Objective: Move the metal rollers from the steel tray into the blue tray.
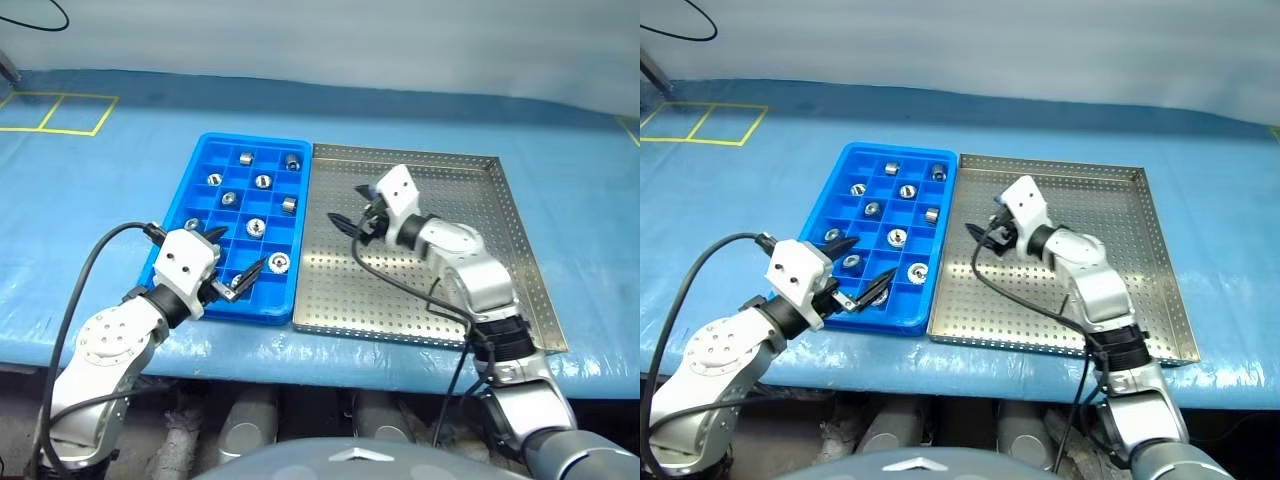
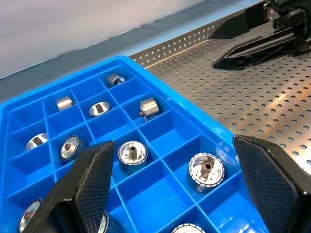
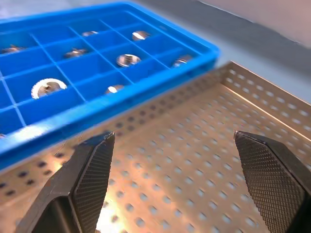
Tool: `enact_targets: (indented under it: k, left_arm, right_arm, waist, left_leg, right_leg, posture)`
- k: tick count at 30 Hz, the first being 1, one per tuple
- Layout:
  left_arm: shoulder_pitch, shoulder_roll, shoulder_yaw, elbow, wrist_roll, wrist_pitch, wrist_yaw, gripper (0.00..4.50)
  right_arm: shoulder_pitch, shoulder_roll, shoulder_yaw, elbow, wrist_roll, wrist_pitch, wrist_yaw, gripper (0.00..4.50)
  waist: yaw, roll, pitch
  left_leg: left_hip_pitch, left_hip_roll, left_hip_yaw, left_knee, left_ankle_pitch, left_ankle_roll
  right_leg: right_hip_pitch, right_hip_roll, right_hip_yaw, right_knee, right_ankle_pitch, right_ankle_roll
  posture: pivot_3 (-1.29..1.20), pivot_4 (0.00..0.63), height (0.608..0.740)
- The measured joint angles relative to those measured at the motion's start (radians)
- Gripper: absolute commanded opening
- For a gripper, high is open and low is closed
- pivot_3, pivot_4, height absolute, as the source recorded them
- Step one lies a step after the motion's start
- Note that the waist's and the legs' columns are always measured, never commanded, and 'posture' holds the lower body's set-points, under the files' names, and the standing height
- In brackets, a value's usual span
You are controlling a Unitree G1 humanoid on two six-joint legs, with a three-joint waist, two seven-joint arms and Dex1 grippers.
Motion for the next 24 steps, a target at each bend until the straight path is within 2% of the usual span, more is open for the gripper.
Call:
enact_targets:
  k: [1, 3, 10, 13, 16, 24]
  left_arm:
    - [-0.024, -0.001, -0.013, 0.023, -0.005, -0.01, -0.013, 4.22]
    - [-0.067, -0.002, -0.026, 0.066, -0.017, -0.026, -0.036, 4.22]
    - [-0.198, -0.02, -0.088, 0.199, -0.019, -0.08, -0.085, 4.22]
    - [-0.212, -0.027, -0.087, 0.219, -0.021, -0.102, -0.086, 4.22]
    - [-0.215, -0.036, -0.086, 0.236, -0.02, -0.117, -0.081, 4.22]
    - [-0.215, -0.043, -0.087, 0.246, -0.016, -0.129, -0.068, 4.22]
  right_arm:
    - [0.024, -0.025, -0.022, -0.022, 0.012, 0.007, 0.009, 4.15]
    - [0.065, -0.063, -0.052, -0.053, 0.036, 0.015, 0.031, 4.5]
    - [0.2, -0.102, -0.1, -0.184, 0.108, -0.017, 0.091, 4.5]
    - [0.227, -0.105, -0.1, -0.231, 0.124, -0.033, 0.113, 4.5]
    - [0.24, -0.105, -0.1, -0.244, 0.134, -0.034, 0.114, 4.5]
    - [0.24, -0.105, -0.087, -0.249, 0.138, -0.038, 0.113, 4.5]
  waist:
    - [-0.004, 0.0, 0.0]
    - [-0.016, 0.0, 0.0]
    - [-0.068, 0.0, 0.0]
    - [-0.085, 0.0, 0.0]
    - [-0.089, 0.0, 0.0]
    - [-0.097, 0.0, 0.0]
  left_leg:
    - [0.0, 0.0, 0.0, 0.0, 0.0, 0.0]
    - [0.0, 0.0, 0.0, 0.0, 0.0, 0.001]
    - [0.001, 0.001, 0.005, 0.001, -0.001, 0.002]
    - [0.003, 0.002, 0.008, 0.001, -0.001, 0.003]
    - [0.003, 0.001, 0.01, 0.002, -0.002, 0.003]
    - [0.003, 0.001, 0.013, 0.003, -0.003, 0.005]
  right_leg:
    - [0.0, 0.0, 0.0, 0.0, 0.0, 0.0]
    - [0.0, 0.0, 0.0, 0.0, 0.0, 0.001]
    - [0.0, 0.002, 0.005, 0.0, 0.004, 0.007]
    - [0.0, 0.003, 0.009, 0.0, 0.004, 0.009]
    - [0.0, 0.003, 0.011, 0.0, 0.002, 0.014]
    - [0.0, 0.003, 0.014, 0.0, 0.003, 0.014]
  posture:
    - [-0.08, 0.15, 0.74]
    - [-0.1, 0.15, 0.74]
    - [-0.16, 0.15, 0.74]
    - [-0.16, 0.15, 0.74]
    - [-0.16, 0.15, 0.74]
    - [-0.15, 0.15, 0.74]
